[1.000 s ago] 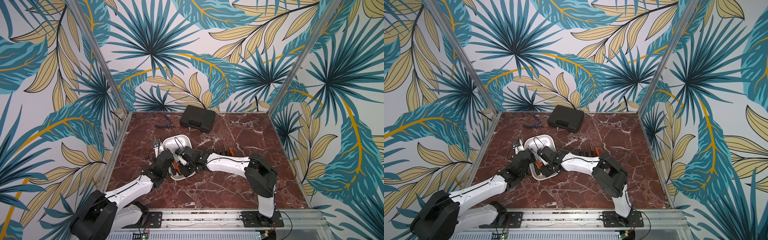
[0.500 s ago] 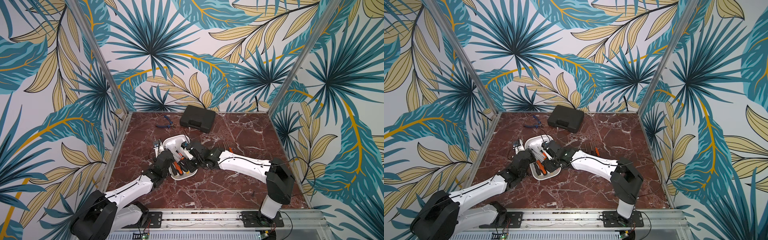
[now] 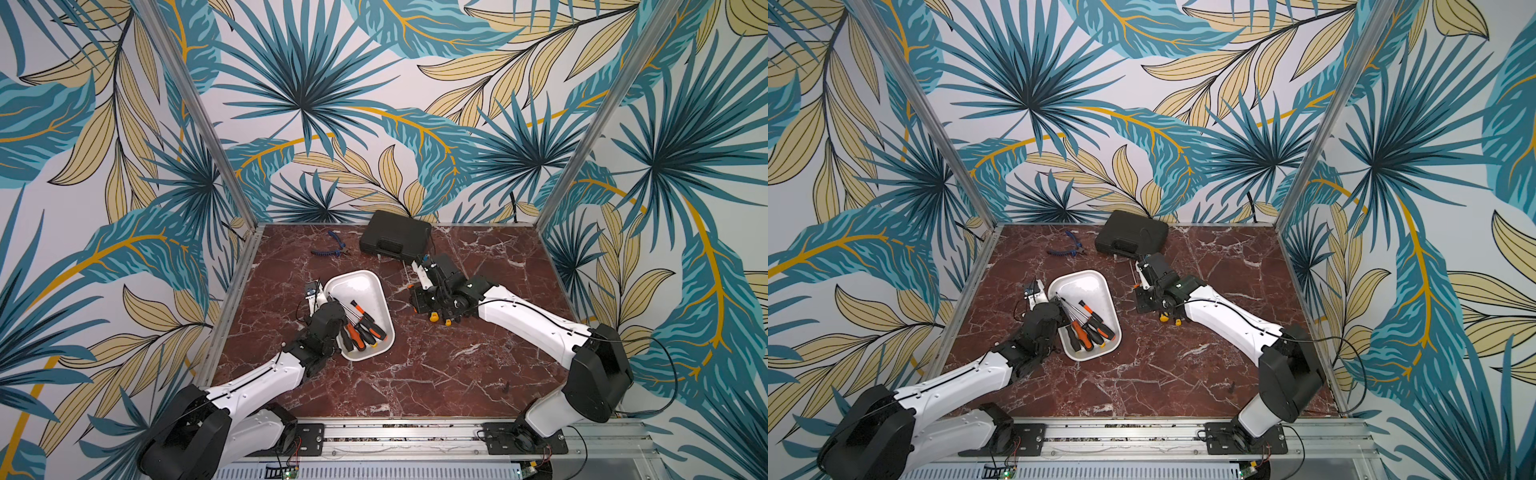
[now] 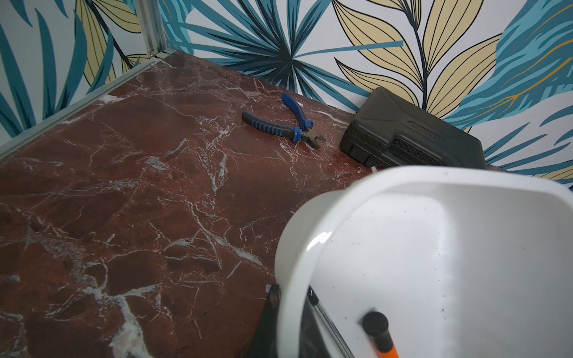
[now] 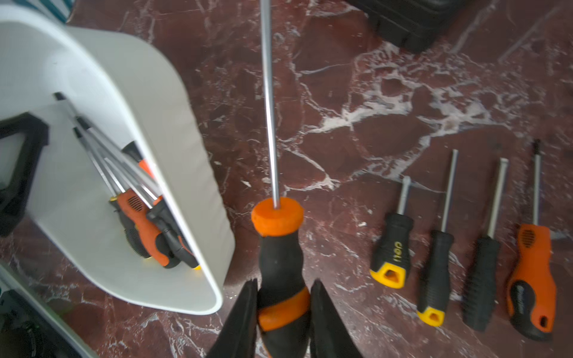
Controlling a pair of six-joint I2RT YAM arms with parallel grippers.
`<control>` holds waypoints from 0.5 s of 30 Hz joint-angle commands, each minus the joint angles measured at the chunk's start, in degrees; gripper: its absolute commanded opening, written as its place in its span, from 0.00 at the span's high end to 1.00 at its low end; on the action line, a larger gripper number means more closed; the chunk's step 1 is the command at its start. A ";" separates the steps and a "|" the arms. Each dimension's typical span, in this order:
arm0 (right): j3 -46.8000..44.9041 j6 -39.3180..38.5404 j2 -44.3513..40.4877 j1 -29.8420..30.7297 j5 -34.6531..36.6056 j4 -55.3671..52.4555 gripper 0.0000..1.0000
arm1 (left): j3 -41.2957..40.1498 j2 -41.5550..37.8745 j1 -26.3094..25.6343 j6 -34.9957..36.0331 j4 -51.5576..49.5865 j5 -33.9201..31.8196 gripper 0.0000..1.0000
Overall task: Take out the screwdriver from the storage box
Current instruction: Place the socket head at the center of the board.
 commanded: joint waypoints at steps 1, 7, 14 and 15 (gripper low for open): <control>-1.01 2.78 2.47 -1.58 -0.67 -2.85 0.85 | -1.13 -1.18 0.49 -1.67 4.43 -0.10 1.00; 0.27 4.49 8.67 -3.70 -2.25 -2.41 0.85 | -1.09 -1.34 0.67 -1.40 4.66 0.07 1.00; 2.83 5.98 14.87 -4.39 -2.20 -2.90 0.85 | -1.09 -1.31 1.03 -1.31 4.85 0.46 1.00; 3.19 6.07 15.32 -4.35 -2.09 -3.07 0.84 | -1.09 -1.30 1.03 -1.31 4.85 0.51 1.00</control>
